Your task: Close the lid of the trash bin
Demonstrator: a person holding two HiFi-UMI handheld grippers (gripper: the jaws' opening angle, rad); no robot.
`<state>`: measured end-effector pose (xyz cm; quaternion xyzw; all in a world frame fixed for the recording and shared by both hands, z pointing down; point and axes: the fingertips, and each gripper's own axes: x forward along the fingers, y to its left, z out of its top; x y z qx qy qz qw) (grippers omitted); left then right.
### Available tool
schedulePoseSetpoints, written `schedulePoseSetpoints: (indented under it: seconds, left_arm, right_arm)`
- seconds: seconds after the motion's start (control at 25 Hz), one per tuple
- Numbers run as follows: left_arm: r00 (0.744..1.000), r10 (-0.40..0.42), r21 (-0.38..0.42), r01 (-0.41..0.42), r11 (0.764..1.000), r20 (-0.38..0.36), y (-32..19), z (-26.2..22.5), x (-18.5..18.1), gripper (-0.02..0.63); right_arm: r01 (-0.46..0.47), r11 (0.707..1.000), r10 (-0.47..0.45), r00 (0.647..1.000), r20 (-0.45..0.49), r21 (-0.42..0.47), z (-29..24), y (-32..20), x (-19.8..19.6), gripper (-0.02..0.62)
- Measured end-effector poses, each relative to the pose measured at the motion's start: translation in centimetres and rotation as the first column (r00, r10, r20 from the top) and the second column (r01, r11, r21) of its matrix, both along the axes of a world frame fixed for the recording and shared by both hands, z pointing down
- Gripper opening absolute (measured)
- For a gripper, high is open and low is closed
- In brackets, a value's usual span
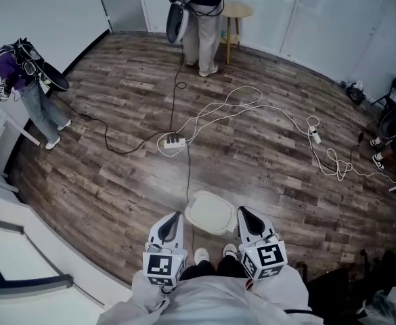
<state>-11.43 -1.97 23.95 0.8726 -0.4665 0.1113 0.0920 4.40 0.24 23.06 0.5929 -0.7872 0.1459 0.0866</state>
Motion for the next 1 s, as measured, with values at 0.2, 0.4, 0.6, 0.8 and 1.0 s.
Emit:
schedulePoseSetpoints:
  seconds: [0.2, 0.4, 0.6, 0.8, 1.0]
  left_arm:
    - [1.0, -0.015, 0.014, 0.015, 1.0, 0.009, -0.4, -0.8, -0.1, 0.005]
    - [0.999, -0.027, 0.027, 0.026, 0.999, 0.02, -1.7, -1.1, 0.4, 0.005]
    - [1.0, -0.013, 0.037, 0.012, 0.999, 0.028, -2.0, -1.2, 1.6, 0.005]
    - [0.999, -0.002, 0.037, 0.0, 0.999, 0.044, -2.6, -1.2, 2.4, 0.005]
    - [0.998, 0.006, 0.029, -0.008, 1.0, 0.058, -3.0, -0.9, 3.9, 0.005]
  right_arm:
    - [0.01, 1.0, -0.01, 1.0, 0.009, 0.01, -0.7, 0.1, 0.3, 0.023]
    - [0.004, 1.0, -0.004, 1.0, 0.008, 0.02, -0.9, -0.5, 1.5, 0.023]
    - [-0.011, 1.0, 0.011, 1.0, 0.014, 0.025, -0.6, -0.7, 2.8, 0.023]
    - [-0.019, 1.0, 0.018, 0.999, 0.04, 0.013, -0.3, -0.9, 3.8, 0.023]
    - [-0.025, 1.0, 0.025, 0.999, 0.034, 0.009, 0.0, -1.3, 5.7, 0.023]
